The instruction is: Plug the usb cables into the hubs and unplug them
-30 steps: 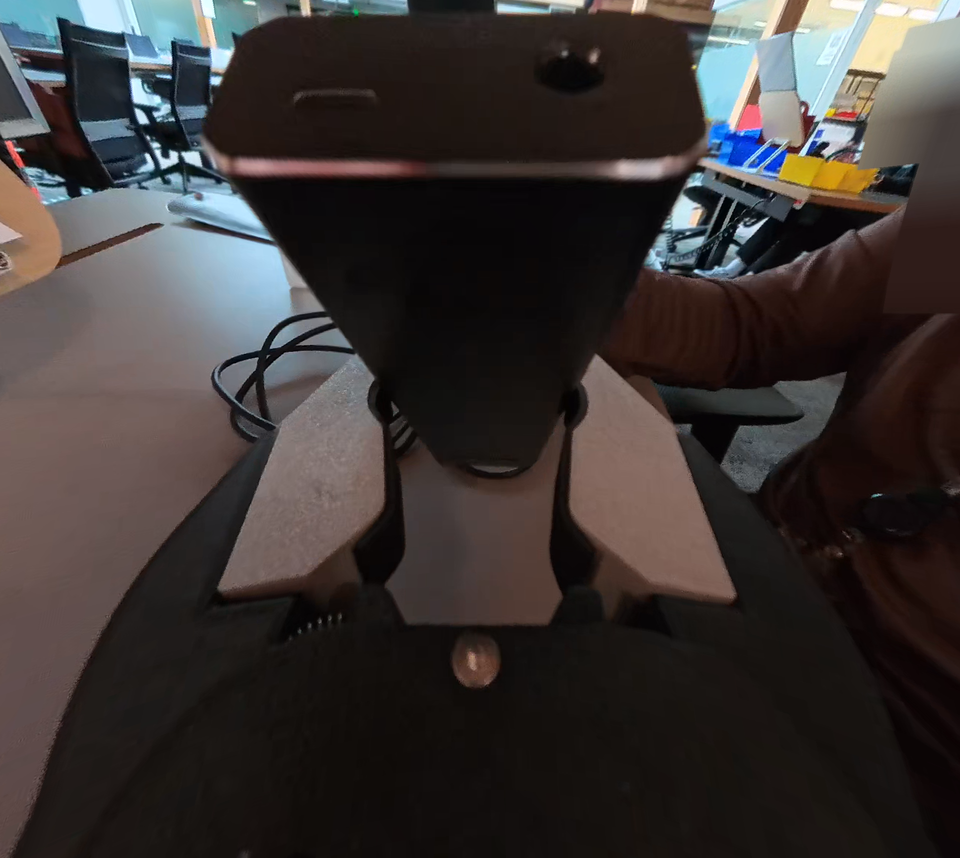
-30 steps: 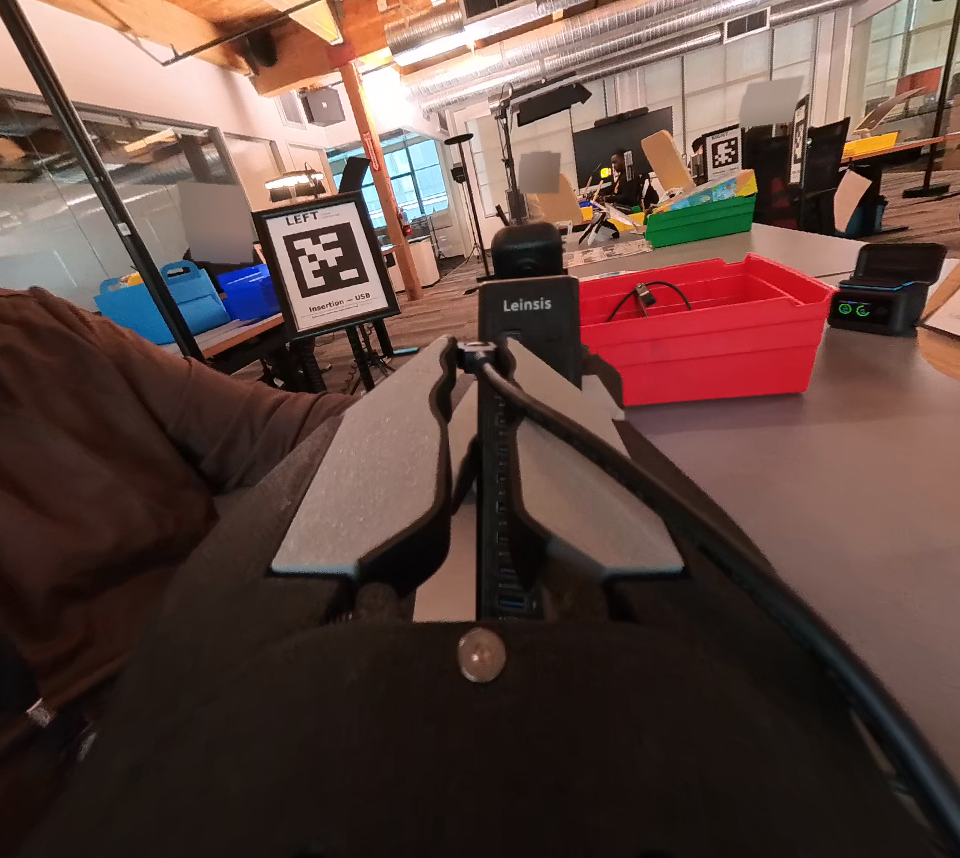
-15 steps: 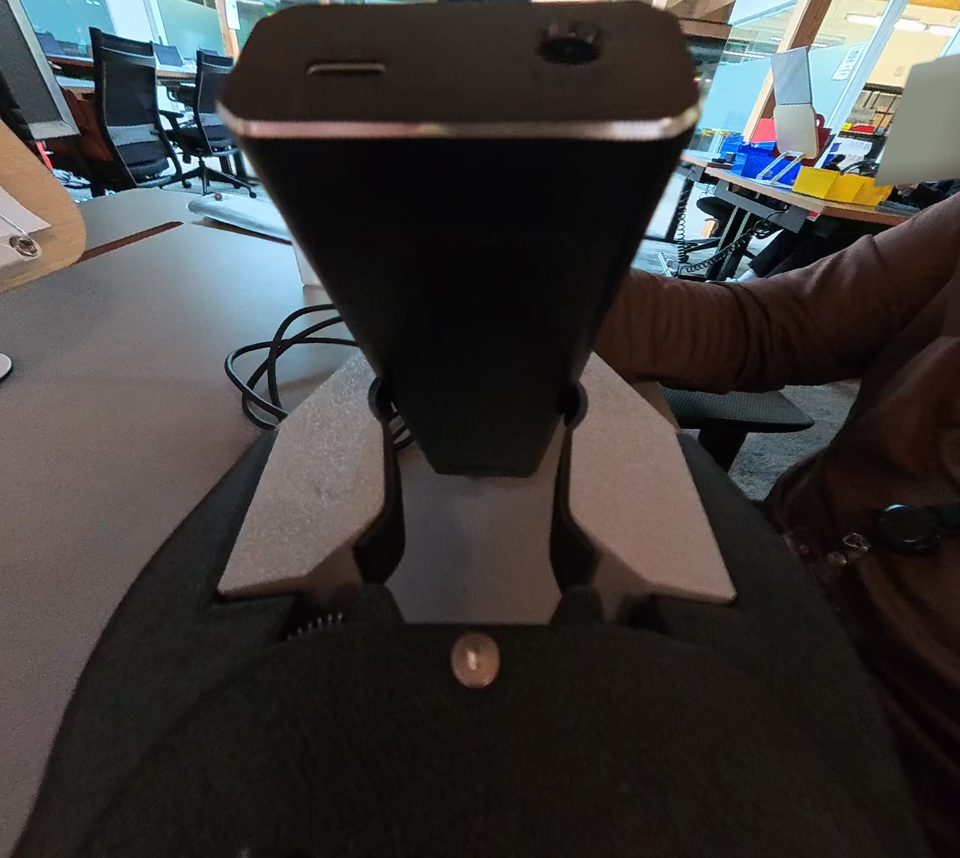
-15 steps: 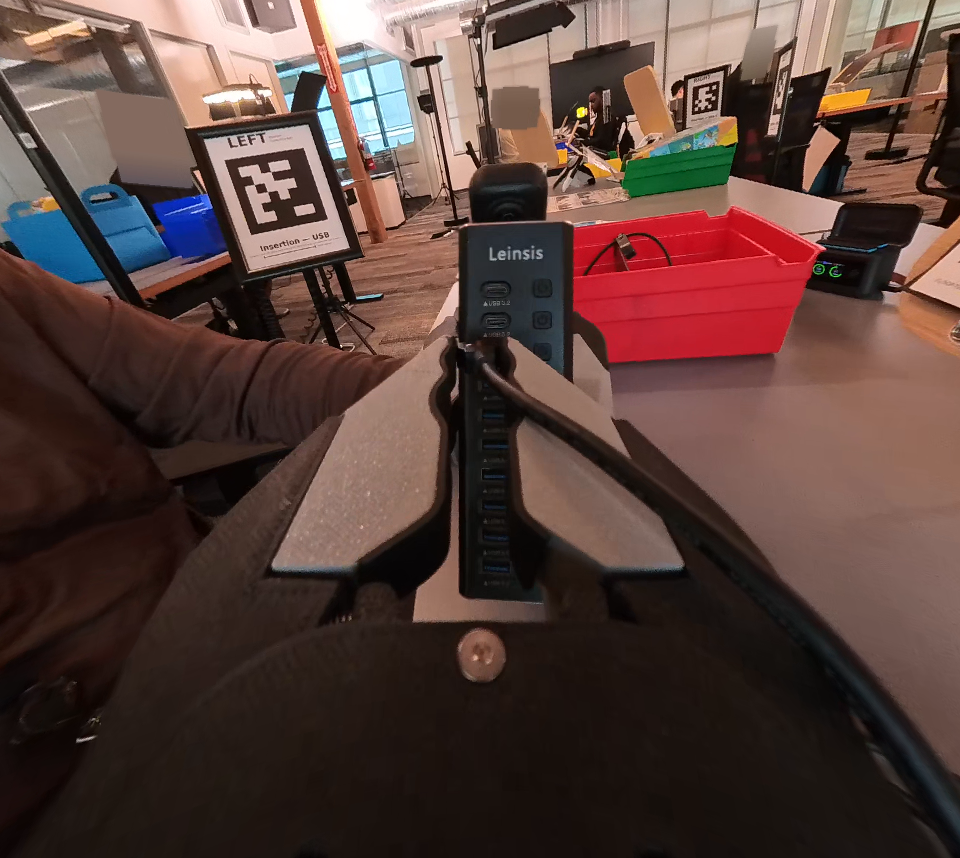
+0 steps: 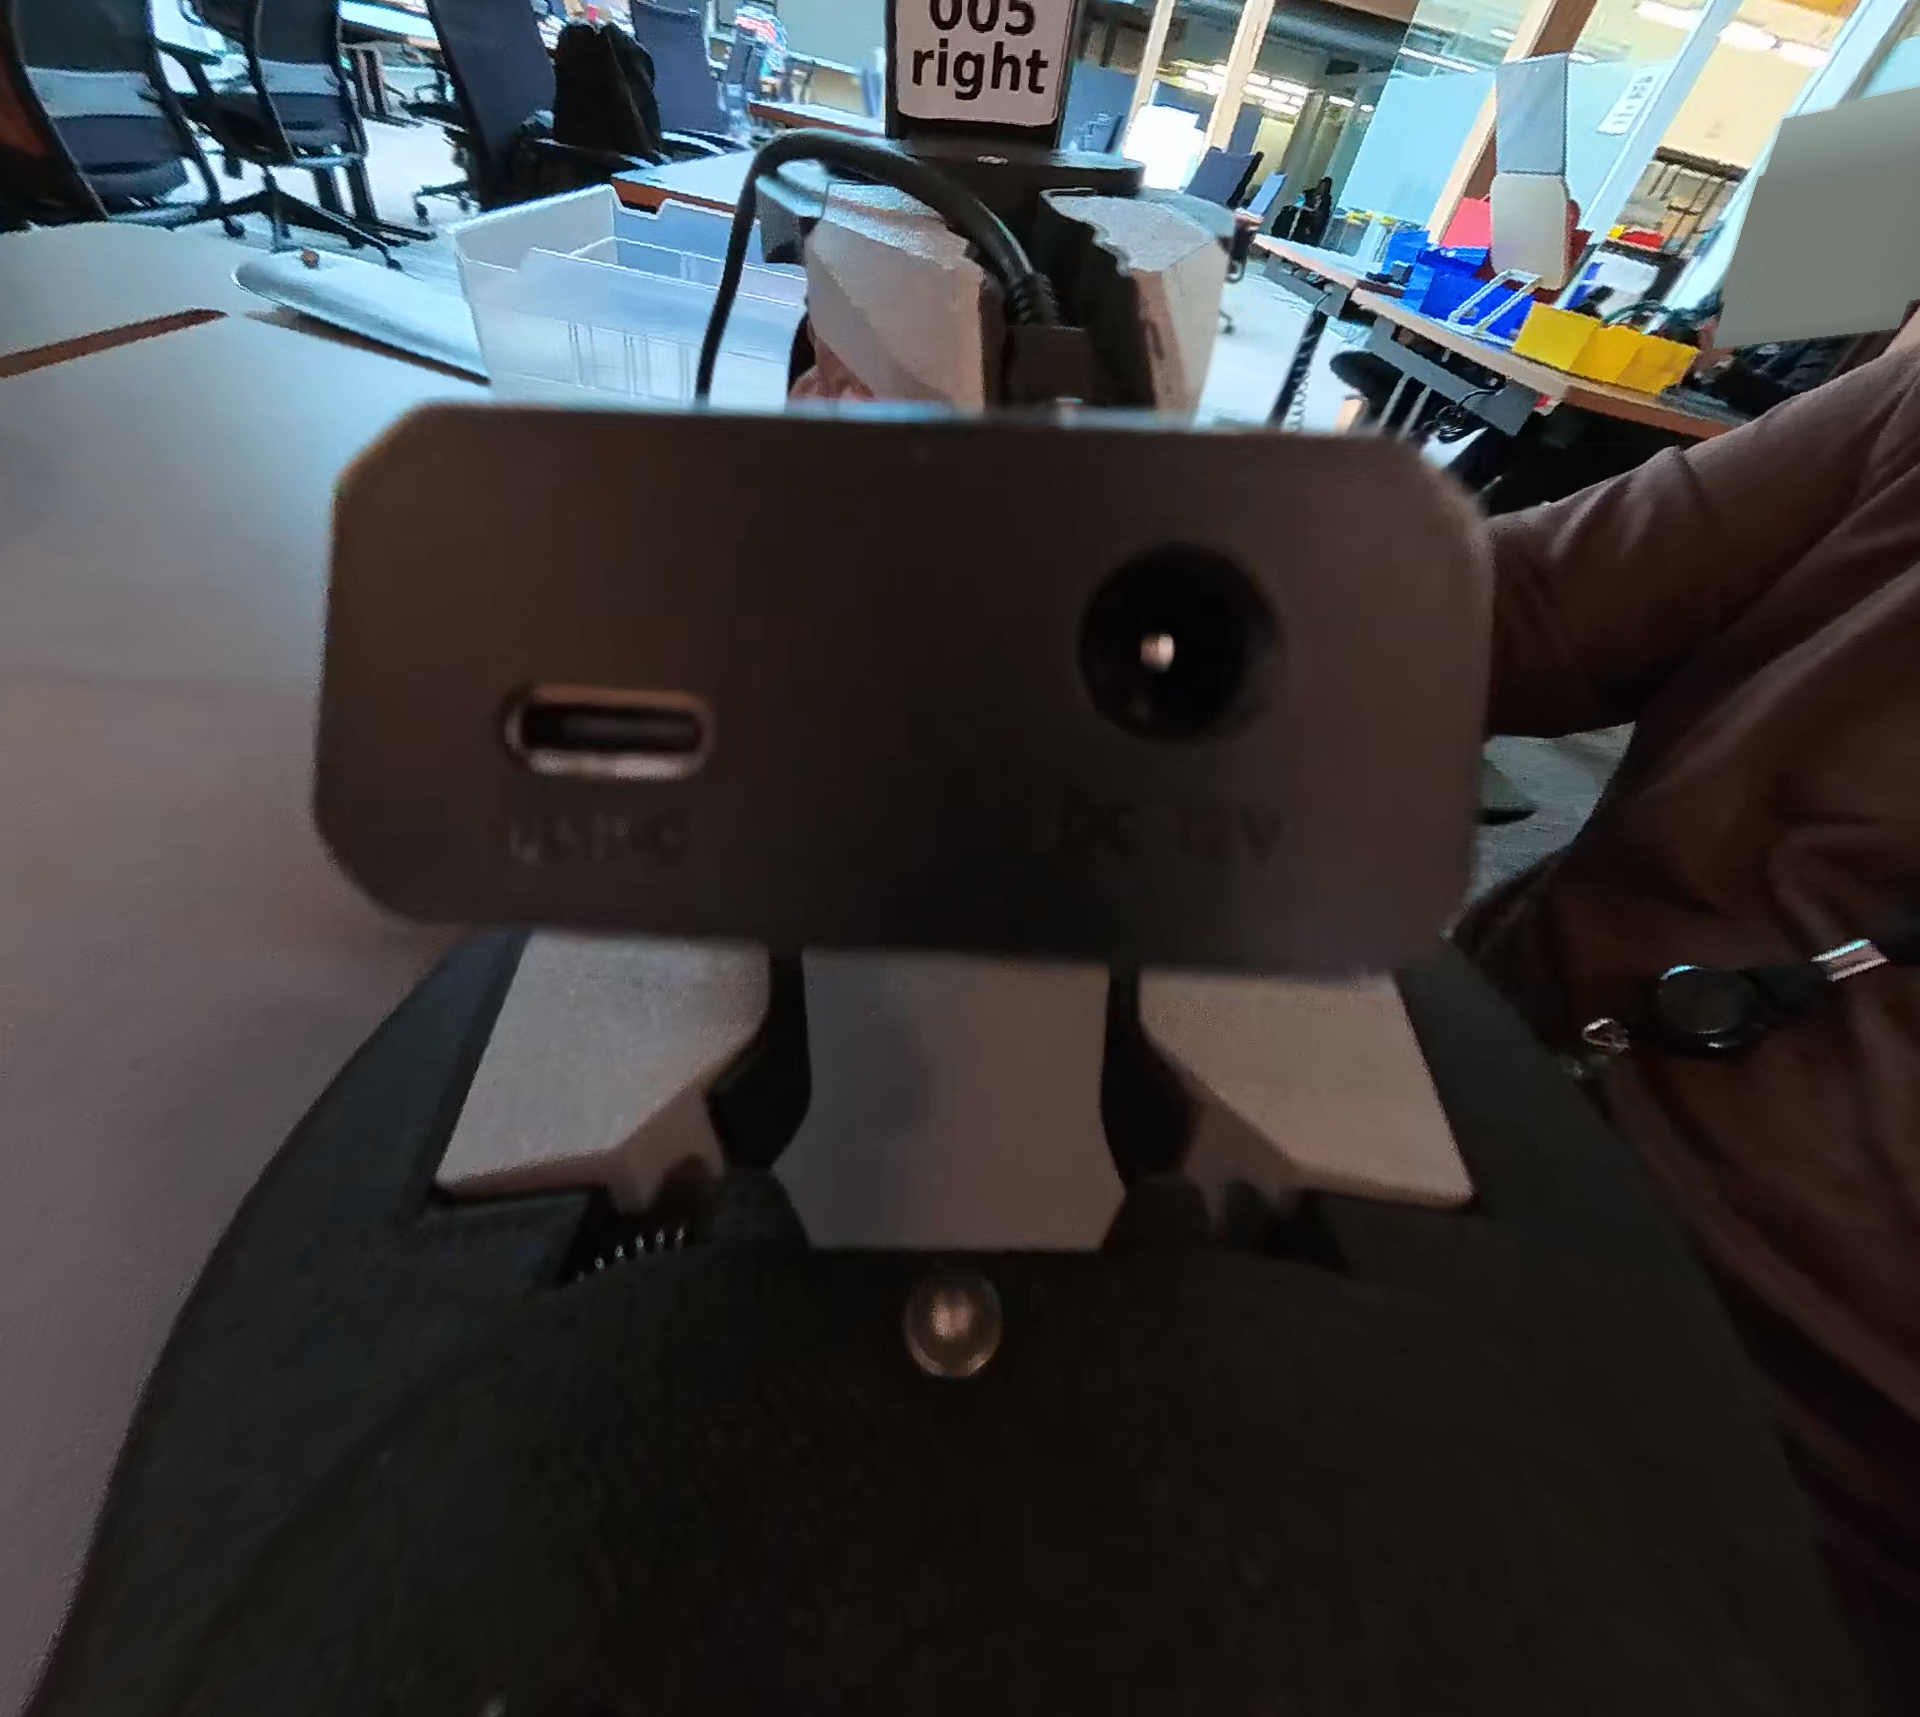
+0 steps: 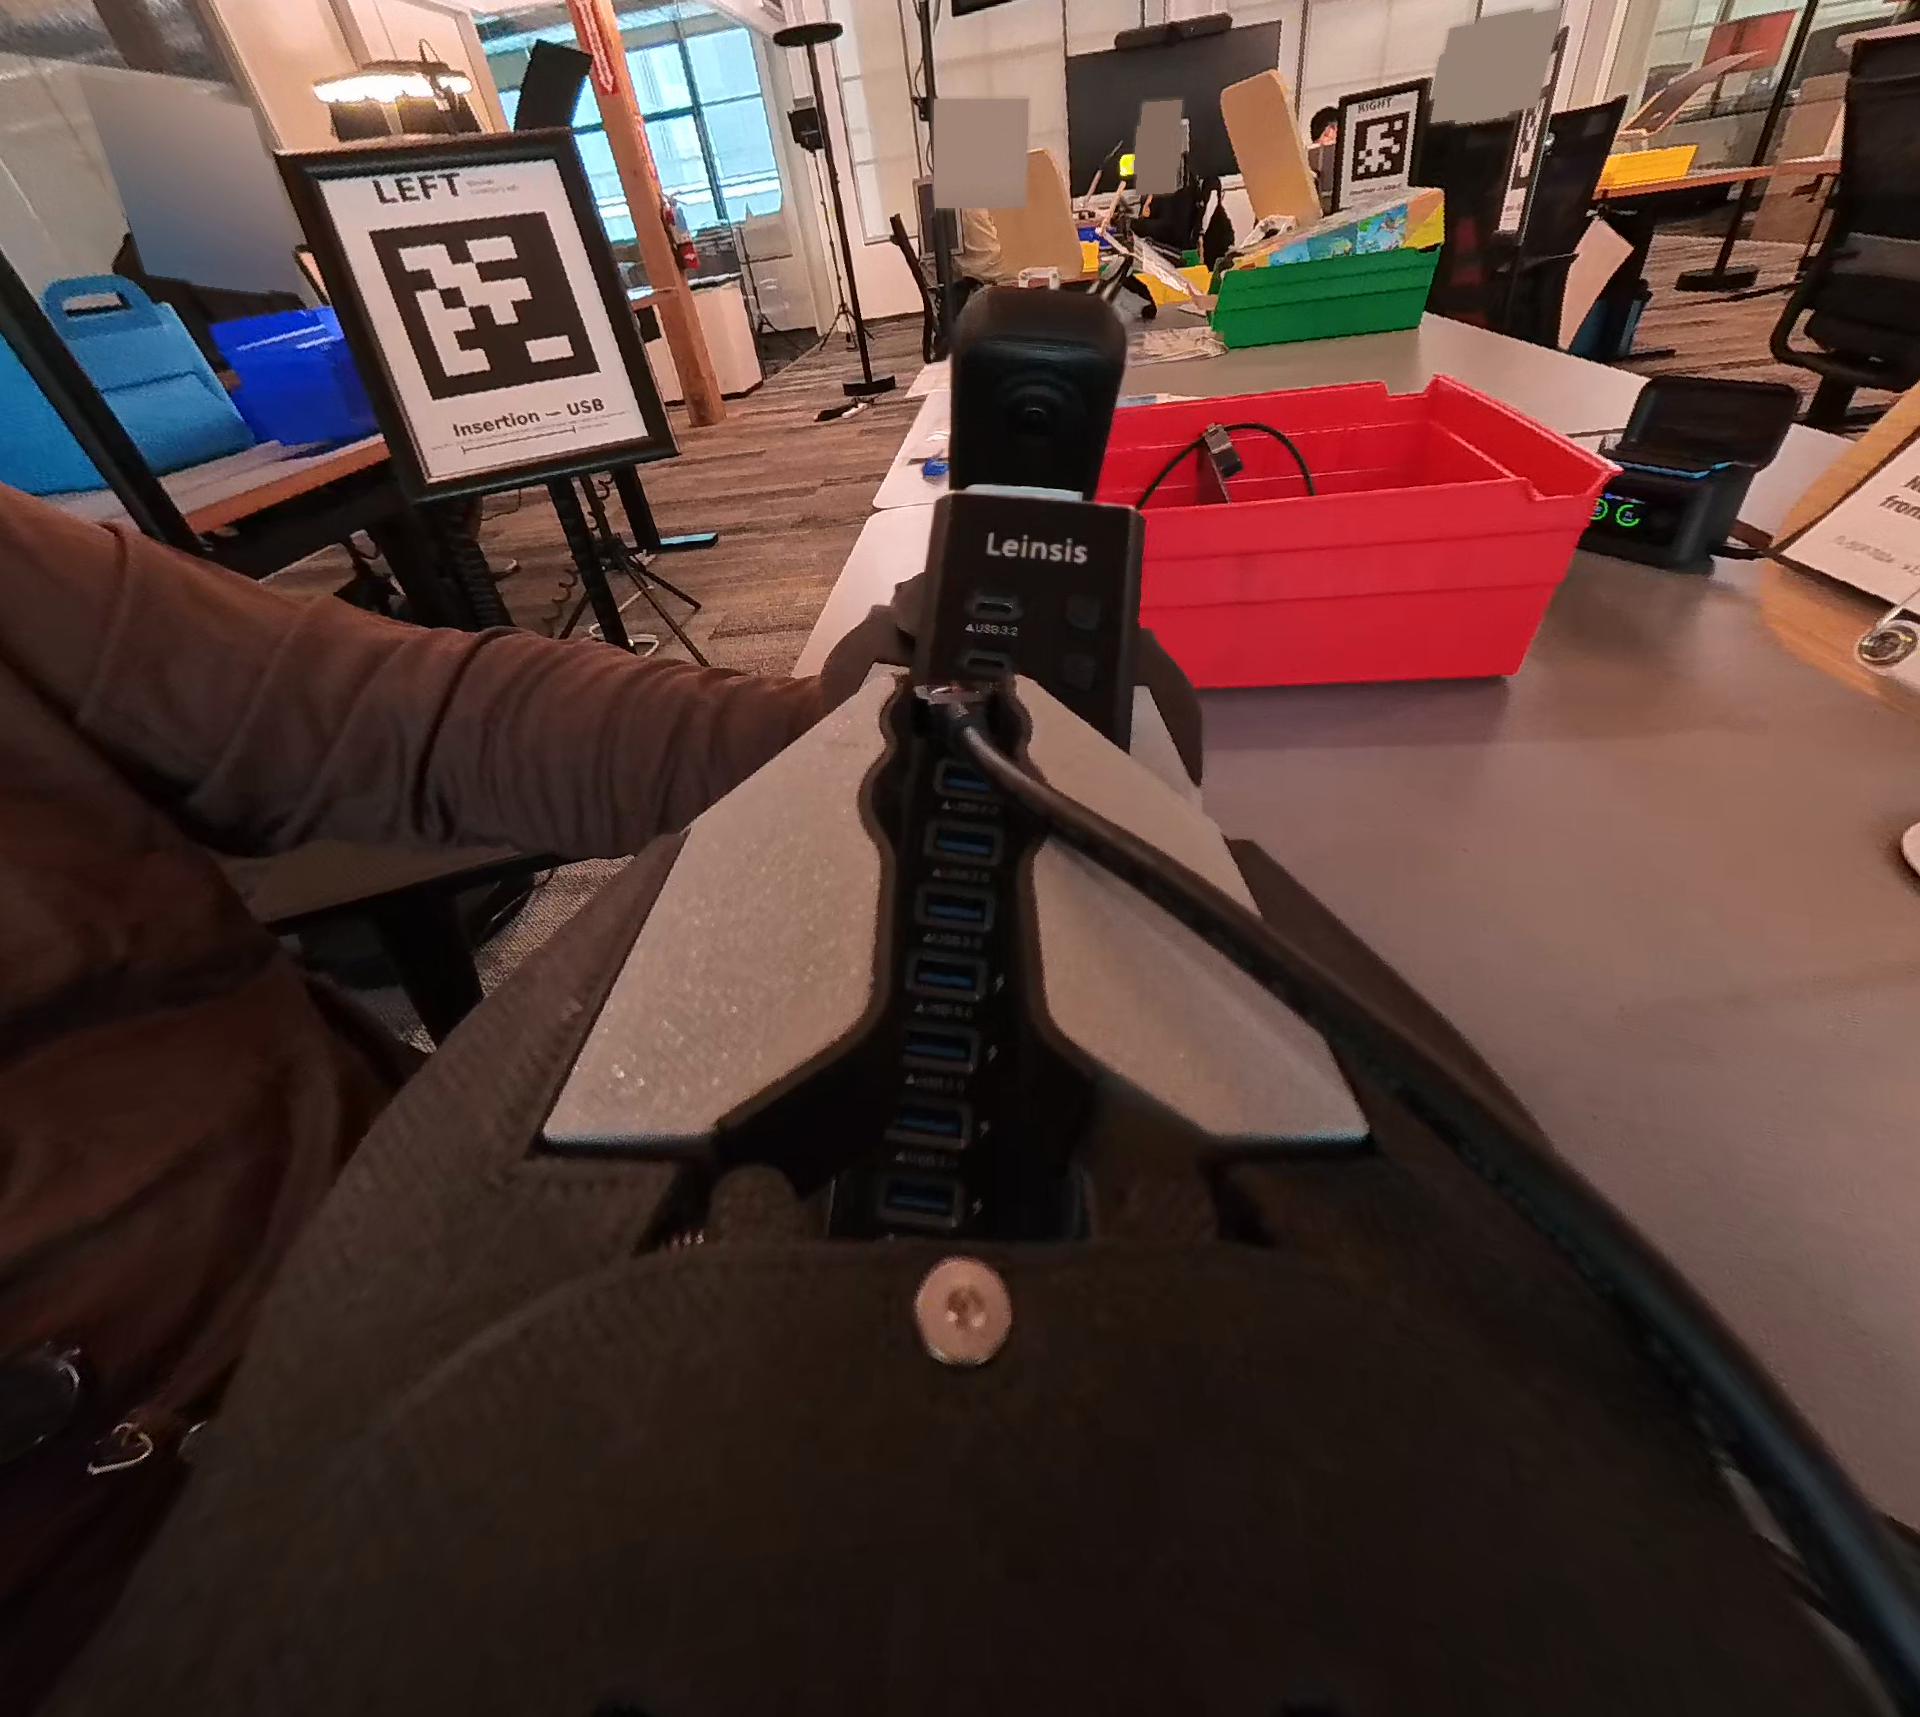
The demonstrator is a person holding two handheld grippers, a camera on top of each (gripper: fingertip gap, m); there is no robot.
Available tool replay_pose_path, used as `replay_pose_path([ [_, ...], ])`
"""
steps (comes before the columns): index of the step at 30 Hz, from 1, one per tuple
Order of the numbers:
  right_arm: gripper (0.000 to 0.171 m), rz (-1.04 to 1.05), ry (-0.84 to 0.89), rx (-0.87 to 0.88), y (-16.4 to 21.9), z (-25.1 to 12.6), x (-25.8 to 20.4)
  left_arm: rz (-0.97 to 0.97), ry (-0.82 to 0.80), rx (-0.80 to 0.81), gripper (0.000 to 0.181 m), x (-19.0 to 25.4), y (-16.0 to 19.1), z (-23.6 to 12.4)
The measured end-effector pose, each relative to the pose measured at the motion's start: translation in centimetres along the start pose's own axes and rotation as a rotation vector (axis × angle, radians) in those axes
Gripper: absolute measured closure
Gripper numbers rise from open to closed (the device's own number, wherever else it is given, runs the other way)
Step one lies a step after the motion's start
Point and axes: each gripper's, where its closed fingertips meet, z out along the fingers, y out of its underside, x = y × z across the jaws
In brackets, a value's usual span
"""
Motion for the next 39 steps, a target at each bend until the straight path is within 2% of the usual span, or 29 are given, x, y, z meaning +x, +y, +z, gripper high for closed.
replay_pose_path([
  [1, 0.158, 0.002, 0.001, 0.002, -0.1, -0.1, 0.0, 0.013, -0.010, 0.003, 0.118, -0.1, -0.1, -0.1],
  [12, 0.158, 0.024, 0.002, 0.053, -1.1, -1.1, 0.3, 0.032, -0.011, 0.089, 0.116, 0.0, -1.5, -1.0],
  [39, 0.158, -0.012, 0.010, -0.015, -0.2, -0.5, 0.1, 0.098, -0.035, 0.196, 0.116, 0.1, -3.3, -2.1],
])
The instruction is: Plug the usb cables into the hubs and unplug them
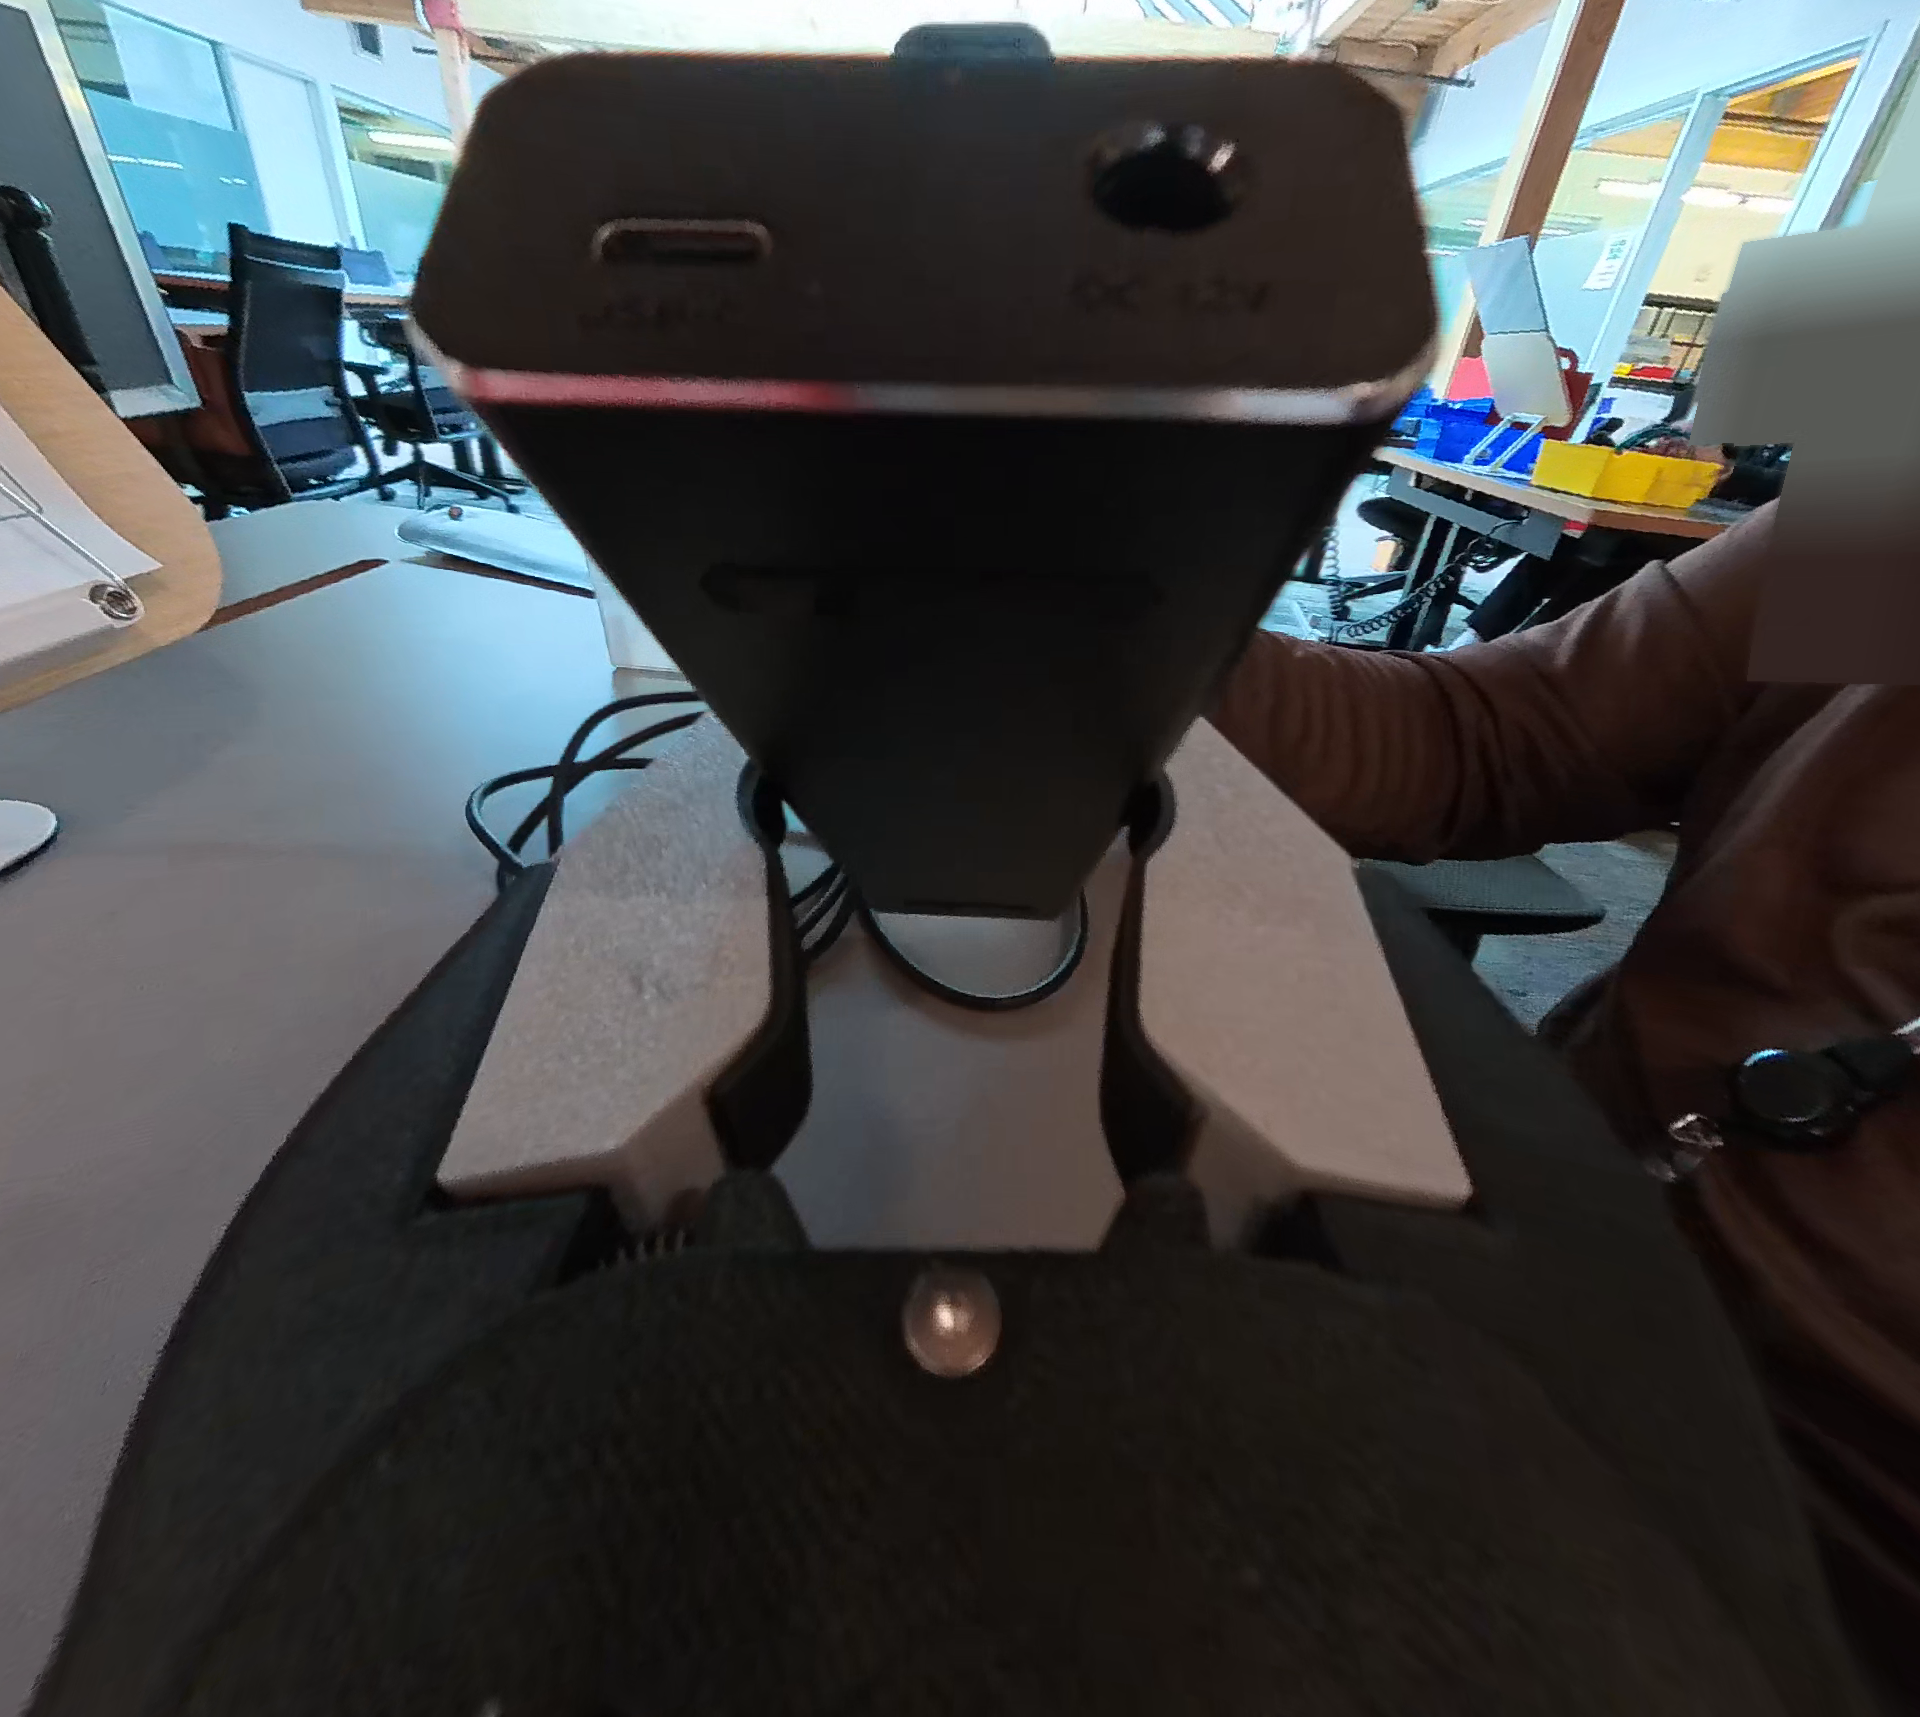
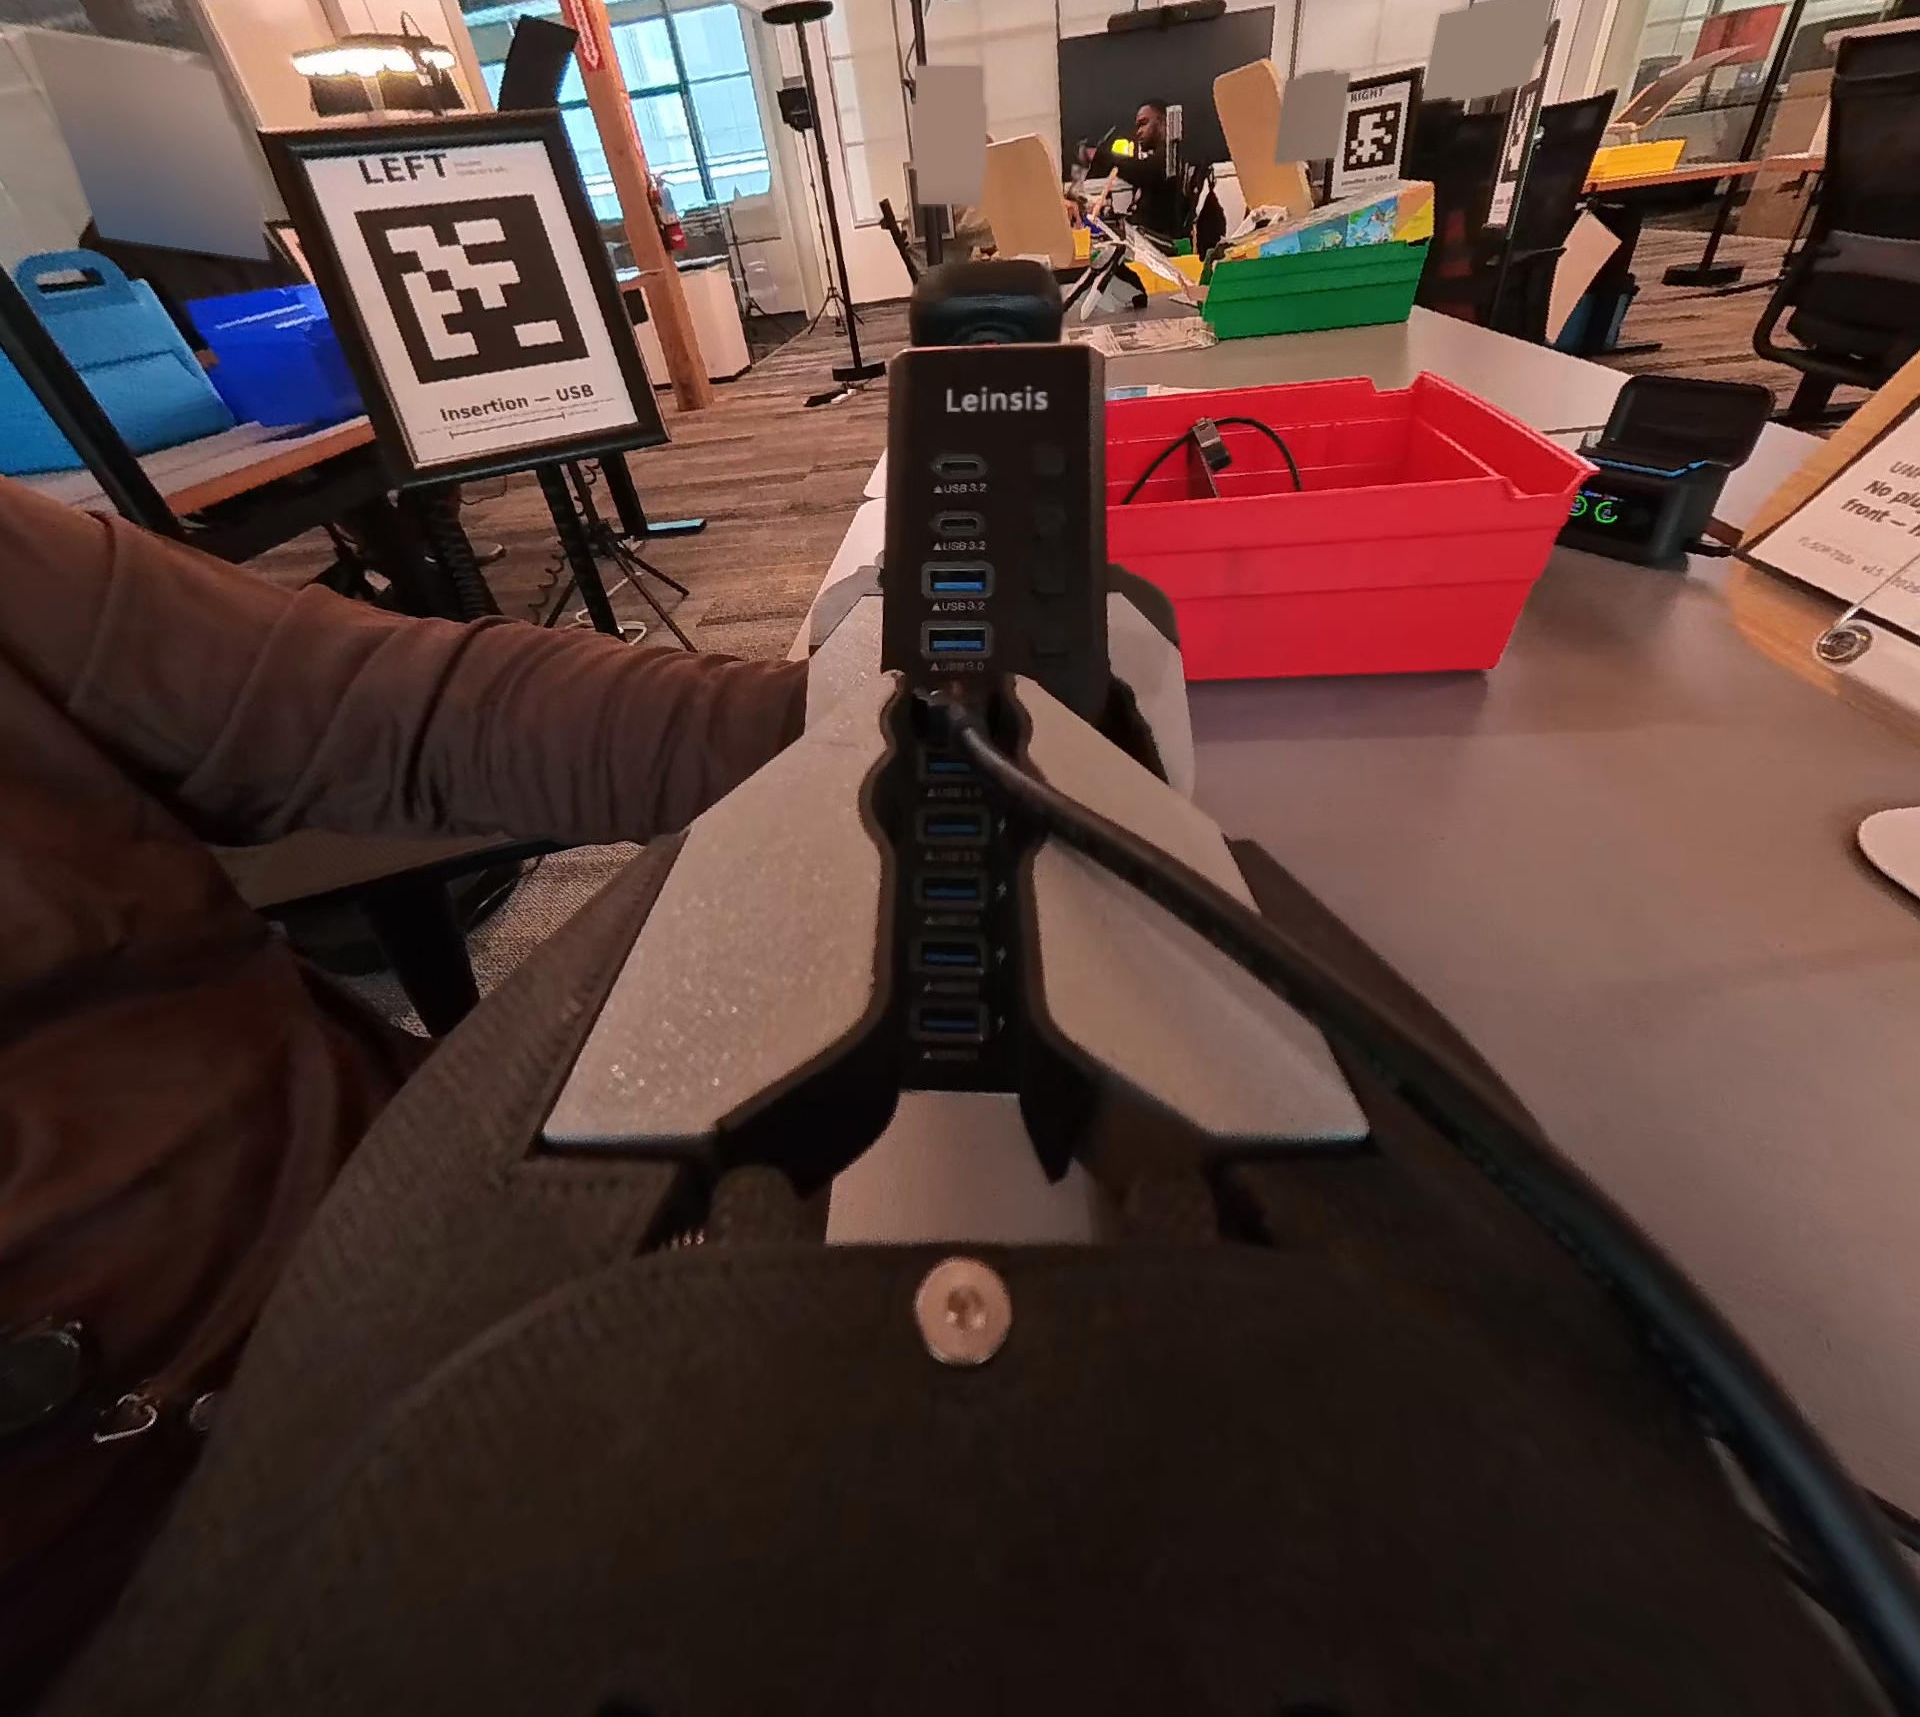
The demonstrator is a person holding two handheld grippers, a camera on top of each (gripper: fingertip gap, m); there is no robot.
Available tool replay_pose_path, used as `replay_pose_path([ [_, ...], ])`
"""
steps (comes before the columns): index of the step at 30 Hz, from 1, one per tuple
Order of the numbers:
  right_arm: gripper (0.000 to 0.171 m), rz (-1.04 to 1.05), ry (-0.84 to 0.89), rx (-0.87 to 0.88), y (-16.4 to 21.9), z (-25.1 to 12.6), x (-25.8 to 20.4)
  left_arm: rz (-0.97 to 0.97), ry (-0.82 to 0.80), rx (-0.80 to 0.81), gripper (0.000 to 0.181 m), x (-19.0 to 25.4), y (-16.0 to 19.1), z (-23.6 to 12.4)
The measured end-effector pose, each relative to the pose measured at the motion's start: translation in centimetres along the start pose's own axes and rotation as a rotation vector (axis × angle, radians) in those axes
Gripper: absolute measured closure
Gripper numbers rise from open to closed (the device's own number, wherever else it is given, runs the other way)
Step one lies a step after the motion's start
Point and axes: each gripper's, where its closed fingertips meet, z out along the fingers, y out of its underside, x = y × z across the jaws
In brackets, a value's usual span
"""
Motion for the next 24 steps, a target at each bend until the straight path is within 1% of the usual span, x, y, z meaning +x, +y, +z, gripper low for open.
replay_pose_path([
  [6, 0.158, -0.014, 0.015, -0.006, 0.0, 0.0, 0.1, 0.007, -0.010, -0.007, 0.116, -0.1, 0.1, 0.0],
  [10, 0.158, -0.029, 0.043, -0.012, 0.1, 0.0, 0.4, 0.020, -0.046, -0.020, 0.116, -0.6, 0.3, 0.0],
  [14, 0.159, -0.019, 0.031, 0.049, -0.8, -0.3, 0.2, 0.060, -0.110, -0.060, 0.116, -1.4, 0.8, 0.0],
  [24, 0.159, -0.032, 0.044, 0.013, -0.2, 0.1, 0.3, 0.056, -0.094, -0.102, 0.116, -1.2, 1.6, 0.5],
])
